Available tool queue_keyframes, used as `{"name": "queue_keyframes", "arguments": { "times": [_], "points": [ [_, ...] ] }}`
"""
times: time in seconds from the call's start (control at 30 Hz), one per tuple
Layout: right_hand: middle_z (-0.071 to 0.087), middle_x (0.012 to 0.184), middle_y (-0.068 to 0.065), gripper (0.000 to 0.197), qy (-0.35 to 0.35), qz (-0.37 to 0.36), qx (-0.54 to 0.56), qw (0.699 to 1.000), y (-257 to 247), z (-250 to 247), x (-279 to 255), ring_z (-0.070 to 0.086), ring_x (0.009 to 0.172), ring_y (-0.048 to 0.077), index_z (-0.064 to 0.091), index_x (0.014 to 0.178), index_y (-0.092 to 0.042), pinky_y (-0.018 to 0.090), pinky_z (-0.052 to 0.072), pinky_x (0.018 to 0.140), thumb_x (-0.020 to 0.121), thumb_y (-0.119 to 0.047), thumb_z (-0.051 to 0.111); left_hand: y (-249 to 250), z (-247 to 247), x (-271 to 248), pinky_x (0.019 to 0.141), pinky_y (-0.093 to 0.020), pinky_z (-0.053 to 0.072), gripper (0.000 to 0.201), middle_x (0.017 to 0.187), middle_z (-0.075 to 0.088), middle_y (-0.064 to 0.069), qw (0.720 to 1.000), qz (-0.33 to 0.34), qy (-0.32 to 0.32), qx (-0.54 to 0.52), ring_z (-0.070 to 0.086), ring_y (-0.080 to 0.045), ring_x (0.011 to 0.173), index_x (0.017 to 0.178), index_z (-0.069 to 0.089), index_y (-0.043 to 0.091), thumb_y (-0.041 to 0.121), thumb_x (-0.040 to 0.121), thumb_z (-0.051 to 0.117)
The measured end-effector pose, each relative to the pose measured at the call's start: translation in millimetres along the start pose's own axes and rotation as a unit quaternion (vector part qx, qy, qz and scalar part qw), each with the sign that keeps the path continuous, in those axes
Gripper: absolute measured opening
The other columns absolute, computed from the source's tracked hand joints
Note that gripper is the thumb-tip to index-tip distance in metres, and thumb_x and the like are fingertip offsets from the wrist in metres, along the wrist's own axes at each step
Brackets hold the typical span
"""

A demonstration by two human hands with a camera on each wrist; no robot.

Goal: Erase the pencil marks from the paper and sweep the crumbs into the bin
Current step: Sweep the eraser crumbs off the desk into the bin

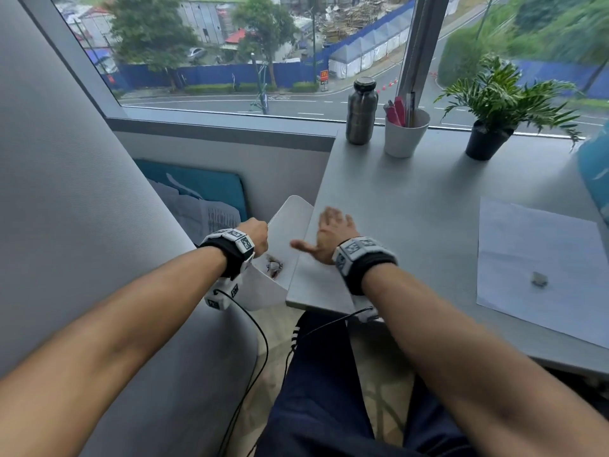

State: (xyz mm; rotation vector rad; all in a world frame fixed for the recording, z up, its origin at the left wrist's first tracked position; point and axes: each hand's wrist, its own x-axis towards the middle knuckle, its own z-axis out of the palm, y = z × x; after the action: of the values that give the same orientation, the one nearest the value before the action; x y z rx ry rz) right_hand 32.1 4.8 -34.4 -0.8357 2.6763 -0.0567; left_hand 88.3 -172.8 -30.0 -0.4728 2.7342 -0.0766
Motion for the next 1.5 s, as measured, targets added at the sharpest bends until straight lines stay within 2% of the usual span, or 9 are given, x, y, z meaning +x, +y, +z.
{"name": "queue_keyframes", "arguments": {
  "times": [0.17, 0.37, 0.47, 0.67, 0.87, 1.13, 1.23, 1.37, 1.5],
  "points": [
    [-0.013, 0.158, 0.026, 0.128, -0.070, 0.192, 0.035, 0.978, 43.1, 4.7, -24.0, -0.008, 0.148, 0.039, -0.009, 0.150, 0.006, 0.048, -0.004, 0.121, 0.073, -0.090, 0.024, 1.5, 5.0, 0.1, 0.074, -0.037, 0.051, 0.021, 0.108, 0.065, -0.023, 1.000, 0.010, -0.008, -0.002, 0.064, -0.040, 0.095, 0.099, 0.063, -0.003, 0.003, 0.088, 0.047],
    [-0.019, 0.160, 0.017, 0.126, -0.106, -0.081, 0.041, 0.990, -67.4, 35.0, -33.6, -0.016, 0.148, 0.032, -0.011, 0.152, -0.003, 0.045, -0.007, 0.121, 0.073, -0.088, 0.035, 5.0, 7.7, -2.6, 0.075, -0.035, 0.048, 0.023, 0.115, 0.063, -0.022, 1.000, 0.003, -0.019, 0.001, 0.062, -0.040, 0.103, 0.106, 0.062, -0.002, 0.005, 0.090, 0.047],
    [-0.007, 0.162, 0.016, 0.114, -0.083, -0.131, 0.061, 0.986, -75.9, 18.9, -32.5, -0.006, 0.150, 0.028, -0.003, 0.154, -0.002, 0.041, -0.001, 0.121, 0.081, -0.082, 0.034, 0.3, 7.6, -3.1, 0.077, -0.036, 0.048, 0.024, 0.118, 0.062, -0.023, 1.000, -0.003, -0.015, 0.001, 0.062, -0.040, 0.105, 0.109, 0.060, -0.003, 0.009, 0.092, 0.049],
    [0.006, 0.161, 0.020, 0.111, 0.026, 0.019, 0.090, 0.995, 47.1, -6.2, -13.8, 0.006, 0.149, 0.032, 0.009, 0.152, 0.003, 0.042, 0.007, 0.121, 0.082, -0.080, 0.031, -12.4, 4.5, 10.1, 0.078, -0.037, 0.050, 0.026, 0.118, 0.063, -0.024, 1.000, -0.007, -0.019, 0.002, 0.062, -0.040, 0.103, 0.107, 0.062, -0.006, 0.007, 0.091, 0.046],
    [-0.011, 0.161, 0.019, 0.122, -0.029, 0.209, 0.062, 0.975, 149.7, -11.5, 2.8, -0.006, 0.150, 0.032, -0.007, 0.153, 0.000, 0.044, 0.000, 0.122, 0.075, -0.088, 0.027, -2.2, 0.9, 31.1, 0.073, -0.034, 0.045, 0.029, 0.121, 0.060, -0.023, 1.000, -0.008, -0.020, 0.019, 0.061, -0.039, 0.106, 0.113, 0.061, -0.005, 0.006, 0.091, 0.046],
    [-0.015, 0.160, 0.019, 0.131, -0.079, -0.006, 0.054, 0.995, -9.9, -6.3, 32.2, -0.009, 0.149, 0.035, -0.009, 0.152, 0.000, 0.044, -0.003, 0.122, 0.068, -0.093, 0.029, 0.8, 1.0, 43.9, 0.070, -0.034, 0.047, 0.026, 0.112, 0.065, -0.022, 0.999, -0.003, -0.035, -0.001, 0.064, -0.039, 0.101, 0.105, 0.063, -0.005, 0.016, 0.092, 0.056],
    [0.000, 0.163, 0.014, 0.118, -0.076, -0.092, 0.039, 0.992, -41.0, -3.6, 36.5, 0.001, 0.151, 0.027, 0.003, 0.154, -0.003, 0.044, 0.004, 0.122, 0.076, -0.088, 0.029, 1.4, -2.5, 40.4, 0.067, -0.037, 0.048, 0.027, 0.093, 0.067, -0.023, 0.999, -0.004, -0.044, -0.025, 0.063, -0.038, 0.084, 0.083, 0.062, -0.005, 0.021, 0.090, 0.059],
    [-0.001, 0.163, 0.015, 0.112, 0.012, -0.040, 0.050, 0.998, 1.1, -11.8, 44.0, 0.000, 0.150, 0.029, 0.003, 0.154, -0.002, 0.046, 0.003, 0.122, 0.081, -0.083, 0.029, -1.3, -1.0, 32.8, 0.073, -0.036, 0.050, 0.020, 0.108, 0.064, -0.024, 0.999, -0.012, -0.037, -0.034, 0.063, -0.040, 0.095, 0.097, 0.063, -0.003, 0.011, 0.090, 0.050],
    [-0.006, 0.162, 0.016, 0.118, -0.007, 0.091, 0.044, 0.995, 79.6, -22.4, 46.4, -0.004, 0.150, 0.031, -0.002, 0.153, -0.001, 0.046, 0.001, 0.122, 0.077, -0.086, 0.026, -2.4, 1.5, 29.4, 0.072, -0.035, 0.049, 0.024, 0.113, 0.063, -0.023, 0.999, -0.009, -0.039, -0.022, 0.063, -0.041, 0.098, 0.103, 0.062, -0.004, 0.004, 0.087, 0.046]
  ]
}}
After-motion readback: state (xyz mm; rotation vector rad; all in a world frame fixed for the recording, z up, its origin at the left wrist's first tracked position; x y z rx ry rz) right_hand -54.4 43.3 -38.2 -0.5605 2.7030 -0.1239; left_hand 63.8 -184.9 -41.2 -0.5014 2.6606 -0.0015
